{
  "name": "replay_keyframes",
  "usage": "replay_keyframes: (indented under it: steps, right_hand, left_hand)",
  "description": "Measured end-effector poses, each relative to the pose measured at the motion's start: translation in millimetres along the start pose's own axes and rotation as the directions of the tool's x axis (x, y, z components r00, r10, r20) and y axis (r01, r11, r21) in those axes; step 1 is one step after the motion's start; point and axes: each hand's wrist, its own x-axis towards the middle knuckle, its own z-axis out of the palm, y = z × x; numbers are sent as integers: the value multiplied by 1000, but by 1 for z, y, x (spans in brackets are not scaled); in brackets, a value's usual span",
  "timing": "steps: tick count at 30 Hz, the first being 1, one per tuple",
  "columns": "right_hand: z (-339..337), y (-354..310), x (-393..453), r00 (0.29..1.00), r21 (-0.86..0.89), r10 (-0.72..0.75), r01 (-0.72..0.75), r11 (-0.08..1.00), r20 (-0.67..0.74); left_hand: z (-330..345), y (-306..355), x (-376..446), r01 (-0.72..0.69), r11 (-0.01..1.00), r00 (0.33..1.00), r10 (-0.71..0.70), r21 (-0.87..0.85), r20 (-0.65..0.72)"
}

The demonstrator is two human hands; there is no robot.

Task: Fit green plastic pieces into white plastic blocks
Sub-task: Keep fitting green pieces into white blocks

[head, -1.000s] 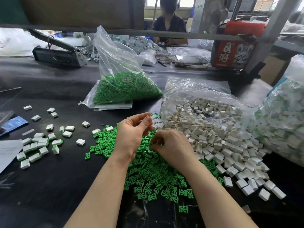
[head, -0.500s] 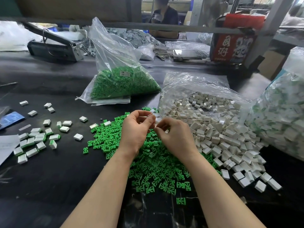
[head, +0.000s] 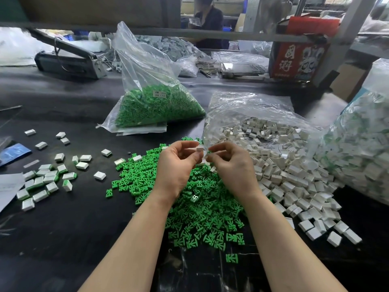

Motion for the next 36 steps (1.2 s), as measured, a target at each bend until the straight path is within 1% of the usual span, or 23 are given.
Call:
replay_keyframes:
  steps: [3, 8, 11, 16, 18, 21, 24, 27, 36]
  right_hand:
    - [-3, -3, 0, 999, 189, 35, -35, 981, 5]
    - [-6, -7, 0, 997, 361, 39, -60, 931, 64]
    - [-7, -10, -1, 996, 419, 53, -78, 905, 71]
    - [-9, -11, -1, 991, 439, 114, -131, 889, 67]
    - [-10, -11, -1, 991, 473, 123, -137, 870, 59]
    - [-11, -11, 1, 986, 573, 145, -163, 803, 77]
    - [-13, -12, 1, 975, 652, 176, -221, 725, 135]
    - [-13, -13, 0, 969, 669, 184, -247, 702, 164]
    - [-9, -11, 0, 975, 613, 175, -222, 758, 136]
  left_hand:
    - [-1, 0, 0, -19, 1000, 1000, 19, -2, 3]
    - [-3, 1, 0, -25, 1000, 1000, 25, 1, 8]
    - [-3, 3, -2, -30, 1000, 999, 30, -4, 15]
    - [-1, 6, -5, -32, 999, 999, 31, 9, 43]
    - [0, 7, -5, -30, 999, 999, 29, 16, 45]
    - [0, 7, -6, -26, 1000, 999, 26, 15, 47]
    - [1, 8, -6, -24, 1000, 998, 24, -3, 55]
    - [1, 8, -6, -27, 999, 998, 28, -20, 52]
    - [2, 9, -7, -5, 998, 999, 8, -70, 44]
